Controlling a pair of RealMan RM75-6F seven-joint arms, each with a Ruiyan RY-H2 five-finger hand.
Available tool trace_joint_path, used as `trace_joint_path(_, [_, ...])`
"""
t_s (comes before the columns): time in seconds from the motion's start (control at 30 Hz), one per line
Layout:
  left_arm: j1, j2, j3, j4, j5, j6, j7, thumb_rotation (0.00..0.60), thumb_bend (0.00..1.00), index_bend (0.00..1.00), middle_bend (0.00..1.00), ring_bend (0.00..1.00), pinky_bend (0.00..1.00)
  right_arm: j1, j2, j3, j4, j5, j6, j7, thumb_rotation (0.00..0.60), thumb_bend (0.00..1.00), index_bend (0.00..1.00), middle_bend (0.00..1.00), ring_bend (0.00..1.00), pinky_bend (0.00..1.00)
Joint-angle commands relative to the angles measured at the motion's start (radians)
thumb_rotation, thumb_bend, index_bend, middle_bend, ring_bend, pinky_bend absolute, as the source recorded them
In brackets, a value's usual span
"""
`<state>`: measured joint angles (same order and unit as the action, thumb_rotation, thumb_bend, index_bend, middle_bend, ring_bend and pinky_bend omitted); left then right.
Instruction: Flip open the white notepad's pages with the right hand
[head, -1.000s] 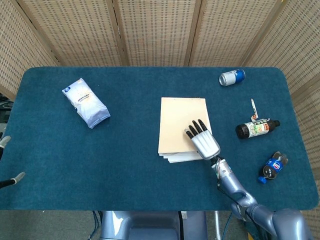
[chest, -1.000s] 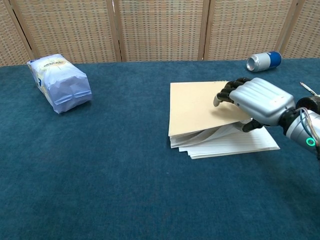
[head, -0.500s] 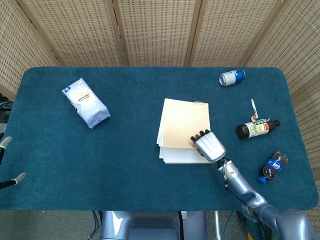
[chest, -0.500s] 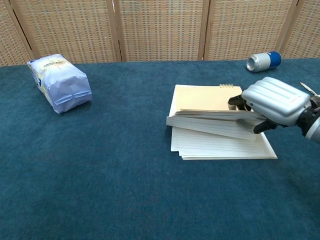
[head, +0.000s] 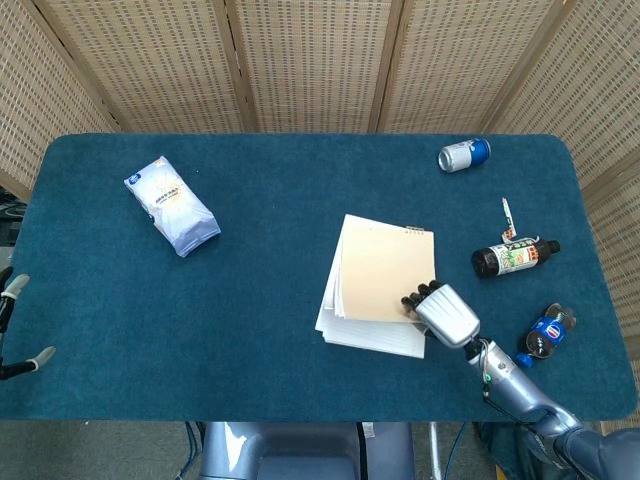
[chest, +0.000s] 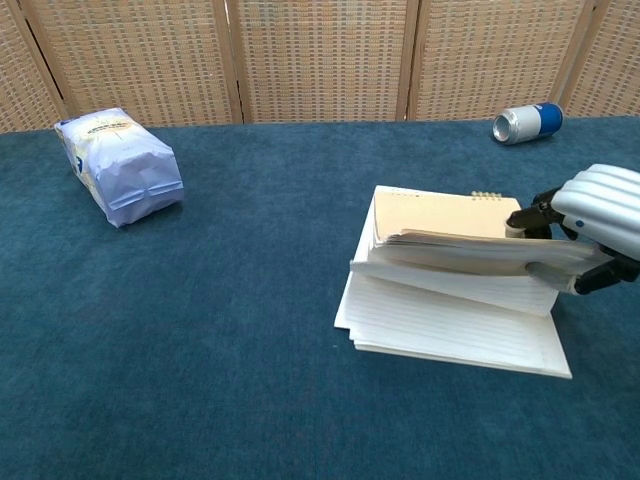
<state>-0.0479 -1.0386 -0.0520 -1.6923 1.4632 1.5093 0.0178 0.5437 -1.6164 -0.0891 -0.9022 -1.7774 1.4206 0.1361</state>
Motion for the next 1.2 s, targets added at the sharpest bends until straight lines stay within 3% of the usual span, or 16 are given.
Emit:
trace_joint_path(0.03, [0.001,0.0,0.001,0.0,0.002,0.002,-0.001,0.6,0.0,0.0,0.0,0.0,0.0,-0.024,0.1,-0.05,-0.141,-0.057,0.049,-0.01,0.6,0.67,0.67,0.66,0.54,0.58])
trace_joint_path(0.43, [0.002,0.001,0.002,0.001,0.006,0.005,-0.005,0.6,0.0,0.0,0.0,0.0,0.0,-0.041,0.215,-0.104,-0.306,-0.158,0.092,-0.07,0.6,0.67,0.67,0.66,0.54,0.58])
trace_joint_path(0.57, [0.0,0.001,0.0,0.0,0.003,0.002,-0.002,0.6,0.0,0.0,0.0,0.0,0.0,-0.034,0.242,-0.096,-0.357,-0.172,0.09,-0.085,0.6,0.67,0.67,0.66,0.54,0.58])
trace_joint_path(0.73, [-0.002,-0.001,0.0,0.002,-0.001,-0.003,0.0,0.6,0.0,0.0,0.0,0.0,0.0,-0.009,0.261,-0.04,-0.41,-0.11,0.047,-0.065,0.6,0.67,0.67,0.66,0.54,0.58])
trace_joint_path(0.83, [-0.004,-0.002,-0.002,0.002,-0.008,-0.009,0.002,0.6,0.0,0.0,0.0,0.0,0.0,0.026,0.288,0.034,-0.46,-0.015,-0.019,-0.04,0.6,0.67,0.67,0.66,0.53,0.58])
trace_joint_path(0.97, [-0.014,-0.004,-0.01,0.002,-0.033,-0.03,0.008,0.6,0.0,0.0,0.0,0.0,0.0,0.097,0.349,0.143,-0.517,0.142,-0.167,-0.017,0.6,0.67,0.67,0.66,0.53,0.58])
trace_joint_path(1.1, [-0.024,-0.002,-0.013,-0.002,-0.051,-0.057,0.005,0.6,0.0,0.0,0.0,0.0,0.0,0.141,0.374,0.207,-0.522,0.251,-0.273,-0.025,0.6,0.67,0.67,0.66,0.53,0.58])
trace_joint_path(1.2, [-0.038,0.0,-0.017,-0.004,-0.072,-0.089,0.009,0.6,0.0,0.0,0.0,0.0,0.0,0.214,0.386,0.281,-0.473,0.435,-0.466,-0.073,0.6,0.67,0.67,0.66,0.53,0.58])
